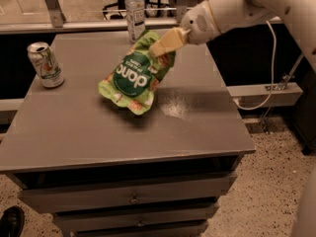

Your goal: Move green rice chip bag near 7up can

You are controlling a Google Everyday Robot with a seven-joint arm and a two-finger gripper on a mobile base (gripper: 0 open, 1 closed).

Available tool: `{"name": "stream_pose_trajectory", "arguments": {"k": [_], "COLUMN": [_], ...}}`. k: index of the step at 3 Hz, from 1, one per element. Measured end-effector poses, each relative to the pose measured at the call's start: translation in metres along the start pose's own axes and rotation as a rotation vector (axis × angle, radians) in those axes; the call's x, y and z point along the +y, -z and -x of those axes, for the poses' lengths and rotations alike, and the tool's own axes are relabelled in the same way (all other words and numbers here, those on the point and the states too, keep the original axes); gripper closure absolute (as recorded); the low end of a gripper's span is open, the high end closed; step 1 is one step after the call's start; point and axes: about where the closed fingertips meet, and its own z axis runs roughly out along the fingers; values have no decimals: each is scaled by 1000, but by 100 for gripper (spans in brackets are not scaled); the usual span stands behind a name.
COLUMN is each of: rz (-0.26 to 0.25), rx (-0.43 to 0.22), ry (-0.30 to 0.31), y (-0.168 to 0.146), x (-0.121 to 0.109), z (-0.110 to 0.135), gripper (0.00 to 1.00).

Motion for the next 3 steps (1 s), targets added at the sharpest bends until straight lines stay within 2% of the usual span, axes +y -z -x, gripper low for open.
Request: {"name": "stream_pose_trajectory", "arguments": {"k": [1, 2, 3], "rz": [127, 184, 222], "rx": [-32, -46, -46], "ry": [-12, -37, -77], "y": [-55, -106, -145], "x": [4, 5, 5], "z": [34, 49, 53], "gripper": [100, 100, 98]}}
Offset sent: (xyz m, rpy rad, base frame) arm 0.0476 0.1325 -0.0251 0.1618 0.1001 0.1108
